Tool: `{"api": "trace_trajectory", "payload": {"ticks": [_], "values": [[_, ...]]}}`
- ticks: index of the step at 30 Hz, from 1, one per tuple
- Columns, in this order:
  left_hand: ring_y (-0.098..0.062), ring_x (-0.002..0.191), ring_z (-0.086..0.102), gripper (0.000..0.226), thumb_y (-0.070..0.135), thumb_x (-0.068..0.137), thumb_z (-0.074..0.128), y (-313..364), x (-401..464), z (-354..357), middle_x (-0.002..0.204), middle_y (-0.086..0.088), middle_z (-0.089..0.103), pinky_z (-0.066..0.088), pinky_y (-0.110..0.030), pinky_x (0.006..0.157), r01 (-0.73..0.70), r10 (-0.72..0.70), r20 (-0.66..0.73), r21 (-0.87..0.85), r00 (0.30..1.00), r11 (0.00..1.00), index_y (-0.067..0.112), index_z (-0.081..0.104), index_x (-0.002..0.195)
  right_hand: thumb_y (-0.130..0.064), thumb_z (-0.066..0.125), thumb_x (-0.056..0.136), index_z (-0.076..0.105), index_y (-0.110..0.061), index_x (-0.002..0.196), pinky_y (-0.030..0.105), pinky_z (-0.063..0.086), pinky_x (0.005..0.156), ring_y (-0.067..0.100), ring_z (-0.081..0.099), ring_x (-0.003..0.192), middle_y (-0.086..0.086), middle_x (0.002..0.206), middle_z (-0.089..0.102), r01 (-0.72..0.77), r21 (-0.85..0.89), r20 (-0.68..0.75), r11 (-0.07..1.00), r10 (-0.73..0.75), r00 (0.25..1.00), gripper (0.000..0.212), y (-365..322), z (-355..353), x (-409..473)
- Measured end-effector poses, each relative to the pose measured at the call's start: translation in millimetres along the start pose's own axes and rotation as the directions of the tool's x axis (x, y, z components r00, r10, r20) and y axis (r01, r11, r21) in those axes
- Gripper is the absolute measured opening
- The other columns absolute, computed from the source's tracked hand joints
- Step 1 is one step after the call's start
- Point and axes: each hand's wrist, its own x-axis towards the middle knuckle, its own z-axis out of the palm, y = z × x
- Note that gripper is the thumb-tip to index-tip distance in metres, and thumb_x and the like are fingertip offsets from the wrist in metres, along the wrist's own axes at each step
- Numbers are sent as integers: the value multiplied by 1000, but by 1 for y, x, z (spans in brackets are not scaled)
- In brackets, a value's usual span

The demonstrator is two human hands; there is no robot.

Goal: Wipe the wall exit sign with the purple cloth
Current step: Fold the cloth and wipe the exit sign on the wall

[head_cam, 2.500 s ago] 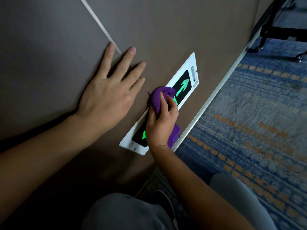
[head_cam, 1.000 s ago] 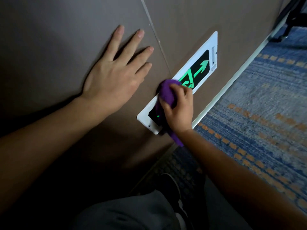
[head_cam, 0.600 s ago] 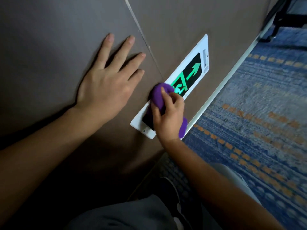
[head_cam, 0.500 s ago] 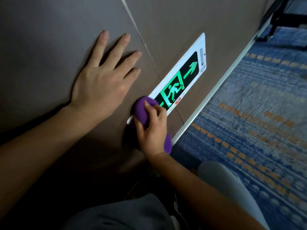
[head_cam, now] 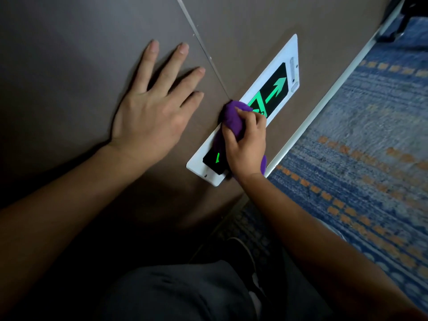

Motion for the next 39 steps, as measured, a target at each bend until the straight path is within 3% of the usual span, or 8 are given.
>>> {"api": "trace_trajectory", "payload": {"ticks": [6,13,18,24,28,34,39], "values": [[-42,150,38,29,18,111,44,0,-1,0,155,-10,53,27,-67,121,9,-8,12,-19,1000,1000,14,67,128,-33,68,92,58,-16,137,30,44,101,27,54,123,12,132,52,7,-45,57,999,-5,998,49,-6,10,-35],[-43,152,35,32,18,111,43,-2,-2,-2,157,-10,50,22,-67,122,10,-8,52,-37,999,999,15,67,131,-31,73,85,53,-18,137,46,54,91,37,57,113,19,130,52,244,-110,318,963,-198,927,57,-3,21,-112],[-42,151,35,30,18,110,44,-1,-2,-1,157,-9,50,24,-67,121,10,-9,50,-20,999,1000,16,67,130,-31,72,82,55,-19,135,46,54,86,34,57,110,15,126,53,292,-118,339,949,-238,910,56,-4,16,-104],[-42,151,37,30,18,111,43,0,-2,1,155,-8,52,25,-67,122,16,-16,30,-23,999,1000,15,68,128,-37,69,89,56,-17,138,42,53,86,33,56,110,15,127,54,280,-164,292,946,-225,930,55,-16,18,-92],[-42,150,39,31,19,112,43,-1,-2,1,154,-9,53,27,-67,121,23,-22,28,-33,999,999,15,68,128,-32,72,85,56,-18,135,42,53,84,31,57,109,14,126,54,324,-155,354,933,-253,900,54,3,20,-103],[-41,152,35,32,21,112,42,0,-2,0,156,-7,51,24,-67,122,28,-27,56,-25,998,999,16,68,129,-29,75,83,51,-23,130,50,57,82,35,59,110,14,127,54,208,-211,431,955,-100,897,53,53,14,-119],[-40,155,29,35,22,113,36,0,-2,-4,159,-5,47,18,-64,125,41,-38,103,-22,994,999,16,65,132,-34,70,90,54,-21,133,44,57,83,28,57,114,9,129,50,181,-170,403,969,-99,910,48,40,12,-117]]}}
